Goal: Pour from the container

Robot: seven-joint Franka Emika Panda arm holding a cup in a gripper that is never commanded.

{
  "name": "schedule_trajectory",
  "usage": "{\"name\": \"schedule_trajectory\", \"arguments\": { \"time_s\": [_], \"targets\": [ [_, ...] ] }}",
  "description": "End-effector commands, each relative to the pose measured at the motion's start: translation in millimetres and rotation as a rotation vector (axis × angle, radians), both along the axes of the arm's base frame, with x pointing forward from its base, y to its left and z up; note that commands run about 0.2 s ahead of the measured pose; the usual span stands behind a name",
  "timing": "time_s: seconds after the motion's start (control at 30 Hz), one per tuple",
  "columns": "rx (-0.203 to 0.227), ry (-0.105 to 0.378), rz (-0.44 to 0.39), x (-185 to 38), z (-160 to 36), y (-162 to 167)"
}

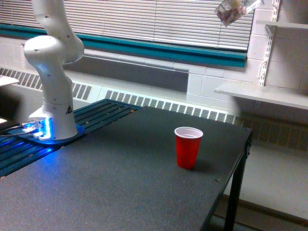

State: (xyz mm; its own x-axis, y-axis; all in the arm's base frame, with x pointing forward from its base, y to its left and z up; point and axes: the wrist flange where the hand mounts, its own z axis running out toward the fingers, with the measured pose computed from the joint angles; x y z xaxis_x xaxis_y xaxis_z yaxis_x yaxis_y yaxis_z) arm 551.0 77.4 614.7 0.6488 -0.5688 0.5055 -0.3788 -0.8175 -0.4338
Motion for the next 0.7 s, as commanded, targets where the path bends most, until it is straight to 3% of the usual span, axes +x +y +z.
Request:
{"name": "schedule_trajectory", "arguments": {
  "time_s": [0.03, 0.13, 0.23, 0.43, 0.7],
  "targets": [
    [0.001, -0.004, -0.006, 1.0, -5.1, 0.8],
    [0.014, -0.015, -0.011, 0.2, -8.5, 1.6],
    [-0.007, -0.019, -0.017, -1.6, -13.1, -2.6],
    [0.015, -0.028, -0.017, -8.5, -26.5, -8.1],
    [-0.018, 0.047, -0.022, -29.2, -56.5, -23.7]
  ]
}}
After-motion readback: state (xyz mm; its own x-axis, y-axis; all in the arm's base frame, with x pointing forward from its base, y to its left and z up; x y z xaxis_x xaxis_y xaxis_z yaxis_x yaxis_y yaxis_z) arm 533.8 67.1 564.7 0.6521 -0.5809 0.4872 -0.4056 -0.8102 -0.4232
